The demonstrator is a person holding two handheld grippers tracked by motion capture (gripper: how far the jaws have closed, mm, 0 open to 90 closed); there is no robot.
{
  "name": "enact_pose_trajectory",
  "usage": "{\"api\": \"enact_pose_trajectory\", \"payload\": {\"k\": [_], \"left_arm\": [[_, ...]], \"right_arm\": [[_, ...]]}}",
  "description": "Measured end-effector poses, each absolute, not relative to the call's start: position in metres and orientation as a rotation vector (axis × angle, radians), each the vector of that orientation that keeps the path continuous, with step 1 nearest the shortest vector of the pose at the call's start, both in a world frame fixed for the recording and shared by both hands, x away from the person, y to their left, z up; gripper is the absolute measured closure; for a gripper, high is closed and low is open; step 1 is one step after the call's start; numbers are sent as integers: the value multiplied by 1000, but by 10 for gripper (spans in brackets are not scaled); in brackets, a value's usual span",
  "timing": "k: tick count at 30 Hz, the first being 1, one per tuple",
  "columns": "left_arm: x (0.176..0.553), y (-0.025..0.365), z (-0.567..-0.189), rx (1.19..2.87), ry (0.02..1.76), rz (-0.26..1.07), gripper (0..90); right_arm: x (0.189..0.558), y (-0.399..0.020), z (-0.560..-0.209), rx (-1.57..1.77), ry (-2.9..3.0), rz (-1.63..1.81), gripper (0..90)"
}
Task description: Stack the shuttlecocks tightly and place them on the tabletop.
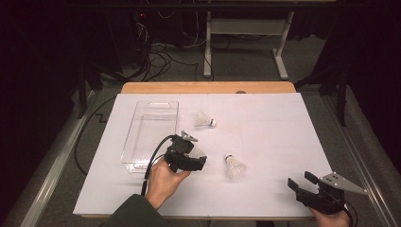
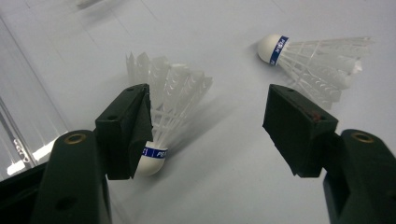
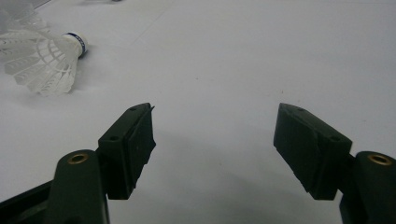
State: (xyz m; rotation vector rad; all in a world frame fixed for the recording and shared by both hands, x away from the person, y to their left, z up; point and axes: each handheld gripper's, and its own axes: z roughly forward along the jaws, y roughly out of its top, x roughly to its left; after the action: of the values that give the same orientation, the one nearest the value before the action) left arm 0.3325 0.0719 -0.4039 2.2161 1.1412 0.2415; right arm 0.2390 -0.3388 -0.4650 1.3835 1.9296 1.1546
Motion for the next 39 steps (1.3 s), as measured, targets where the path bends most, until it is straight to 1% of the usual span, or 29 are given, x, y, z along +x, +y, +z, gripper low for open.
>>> {"api": "enact_pose_trajectory", "payload": {"k": [20,26,39], "left_arm": [[356,64,-394,2234,1222,247,312],[366,62,-399,2248,1249,271,305],[381,60,-405,2257,1306,234,323]], "right_arm": [[239,-336,-465,1373,1939,1156,293],[239,-336,-465,1367,1948,1151,293],[240,-334,-466,1367,1960,1143,293]]}}
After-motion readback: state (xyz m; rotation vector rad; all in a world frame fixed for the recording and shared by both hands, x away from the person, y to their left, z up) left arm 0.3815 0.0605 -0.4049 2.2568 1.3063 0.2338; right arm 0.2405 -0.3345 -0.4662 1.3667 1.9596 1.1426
